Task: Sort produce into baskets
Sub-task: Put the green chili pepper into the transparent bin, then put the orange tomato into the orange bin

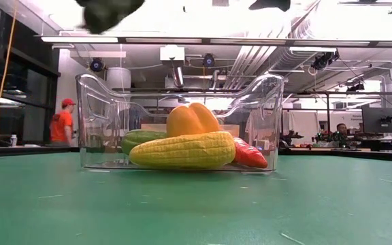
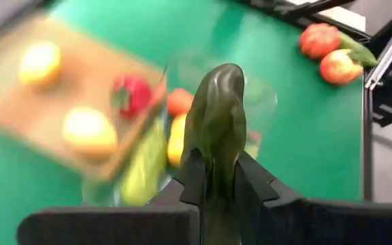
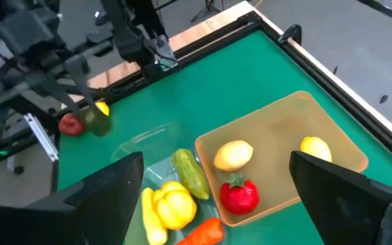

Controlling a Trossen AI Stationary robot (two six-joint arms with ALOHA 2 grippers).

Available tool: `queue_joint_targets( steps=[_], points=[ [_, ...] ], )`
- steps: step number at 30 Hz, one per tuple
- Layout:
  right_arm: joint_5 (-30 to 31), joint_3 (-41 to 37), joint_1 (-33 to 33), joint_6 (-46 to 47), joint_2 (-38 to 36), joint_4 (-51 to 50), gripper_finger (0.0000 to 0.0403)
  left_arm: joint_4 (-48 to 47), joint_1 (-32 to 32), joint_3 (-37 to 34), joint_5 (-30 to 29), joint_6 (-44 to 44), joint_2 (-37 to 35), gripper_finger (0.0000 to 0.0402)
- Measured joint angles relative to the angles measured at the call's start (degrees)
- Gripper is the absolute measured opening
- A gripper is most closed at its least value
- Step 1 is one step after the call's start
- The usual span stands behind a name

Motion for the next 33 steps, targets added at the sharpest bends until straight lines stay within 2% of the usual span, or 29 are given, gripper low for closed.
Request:
queue_joint_targets(
  steps=[4, 9, 12, 15, 23, 27, 33],
  points=[
    [1.37, 0.00, 1.33, 2.48, -0.08, -0.23, 0.0360, 5.83, 5.62, -0.06, 5.07, 12.30, 2.23, 0.0039],
    [2.22, 0.00, 3.00, 4.98, 0.04, -1.16, 0.0360, 7.52, 9.65, -0.04, 14.83, 17.38, 5.26, 0.0058],
    [5.05, 0.00, 4.27, 6.60, 0.06, -1.60, 0.0360, 6.52, 10.05, -0.06, 17.50, 18.66, 6.97, 0.0061],
    [7.16, 0.00, 5.28, 7.32, 0.06, -2.09, 0.0360, 5.31, 9.63, -0.06, 18.88, 18.85, 8.55, 0.0063],
    [7.16, 0.00, 7.24, 7.33, 0.06, -2.52, 0.0360, 4.12, 9.23, -0.06, 18.62, 20.34, 13.52, 0.0073],
    [7.15, 0.00, 8.08, 7.33, 0.06, -2.57, 0.0360, 4.44, 9.34, -0.06, 18.60, 20.34, 15.03, 0.0111],
    [7.17, 0.00, 9.01, 6.85, -0.83, -4.36, 0.0360, 4.30, 9.40, -0.06, 18.91, 17.70, 14.63, 0.0195]
  ],
)
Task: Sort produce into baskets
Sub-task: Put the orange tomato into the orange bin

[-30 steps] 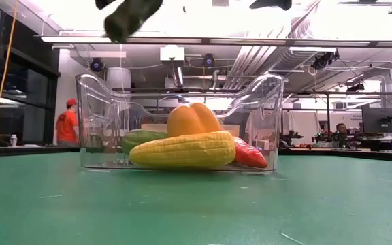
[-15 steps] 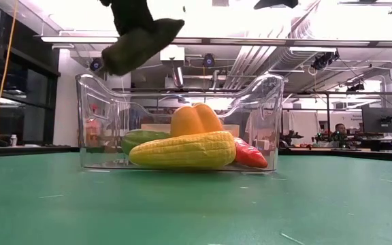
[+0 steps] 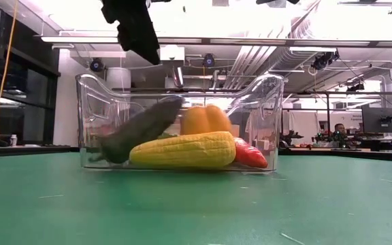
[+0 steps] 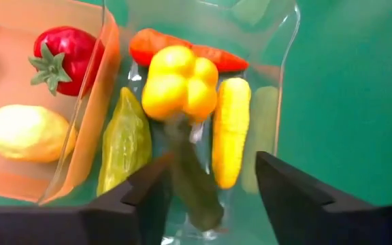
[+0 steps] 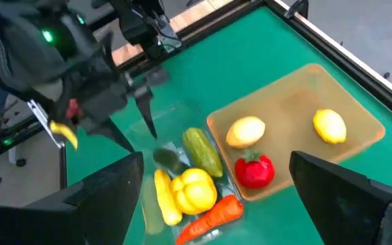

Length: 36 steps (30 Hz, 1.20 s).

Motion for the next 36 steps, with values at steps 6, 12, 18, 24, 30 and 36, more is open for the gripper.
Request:
queue_joint_targets(
  steps=[6, 12, 18, 24, 30, 36],
  points=[
    [-1.00, 0.00, 0.04, 2.88, -1.58, -6.53, 0.0360, -4.07, 0.74, 1.13, 1.42, -3.45, -4.43, 0.0255],
    [-5.60, -0.62, 3.43, 11.07, -1.15, -23.20, 0.0360, -6.82, 2.00, 1.62, -4.17, -10.32, -12.82, 0.0268],
    [-12.56, -11.67, 15.50, 26.11, -1.05, -27.00, 0.0360, -6.34, 2.04, 1.62, -14.22, -14.07, -19.93, 0.0268],
    [-20.63, -28.55, 30.04, 50.63, -0.98, -20.88, 0.0360, -6.31, 2.03, 1.62, -16.42, -15.50, -23.01, 0.0268],
    [-25.12, -38.14, 40.79, 66.66, -0.98, -3.72, 0.0360, -6.29, 2.21, 1.62, -16.51, -14.65, -22.91, 0.0268],
    [-22.06, -40.61, 44.74, 71.60, -0.98, 13.64, 0.0360, -6.31, 2.25, 1.62, -16.53, -13.85, -22.56, 0.0268]
  ],
)
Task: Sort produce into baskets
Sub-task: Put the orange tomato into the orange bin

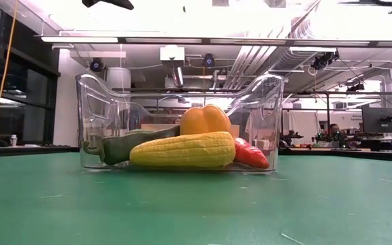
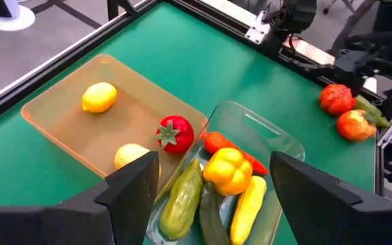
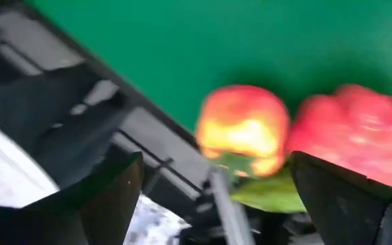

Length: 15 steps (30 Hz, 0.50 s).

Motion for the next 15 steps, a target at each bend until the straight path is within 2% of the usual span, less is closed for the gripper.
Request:
queue_joint_targets(
  steps=[5, 15],
  points=[
    [0.52, 0.00, 2.54, 3.67, 1.98, 4.03, 0.0360, -0.21, 0.00, 0.00, 0.00, 0.01, 0.00, 0.0268],
    [0.71, 0.69, 8.49, 7.93, 10.32, 3.18, 0.0360, -0.26, 0.00, 0.00, 0.02, -0.14, 0.02, 0.0268]
  ],
)
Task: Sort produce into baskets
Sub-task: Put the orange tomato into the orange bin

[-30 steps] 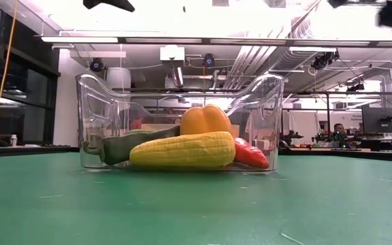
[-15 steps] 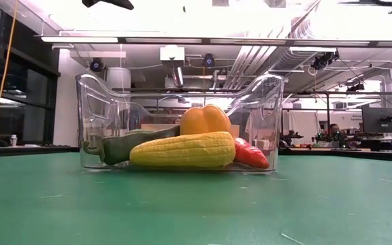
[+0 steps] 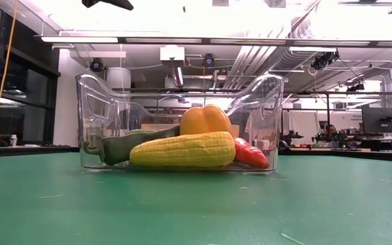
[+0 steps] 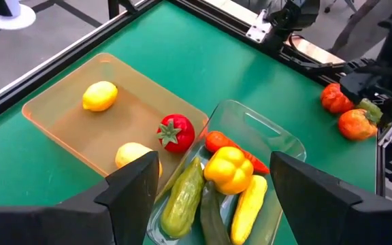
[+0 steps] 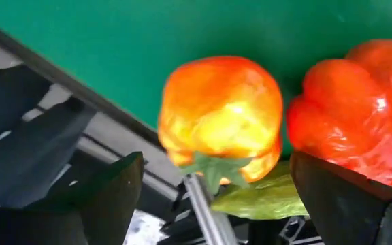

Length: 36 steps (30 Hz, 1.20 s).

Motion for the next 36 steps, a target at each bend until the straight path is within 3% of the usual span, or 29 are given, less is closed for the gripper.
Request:
queue_joint_targets(
  steps=[18, 36],
  points=[
    [1.07, 3.07, 1.73, -1.79, 10.28, -1.63, 0.0360, 0.04, 0.00, 0.00, -0.09, -1.50, 0.00, 0.0268],
    [3.19, 3.01, 1.80, 2.35, 10.72, -1.35, 0.0360, 0.04, 1.05, -0.02, -0.06, -1.42, 0.00, 0.0268]
  ],
)
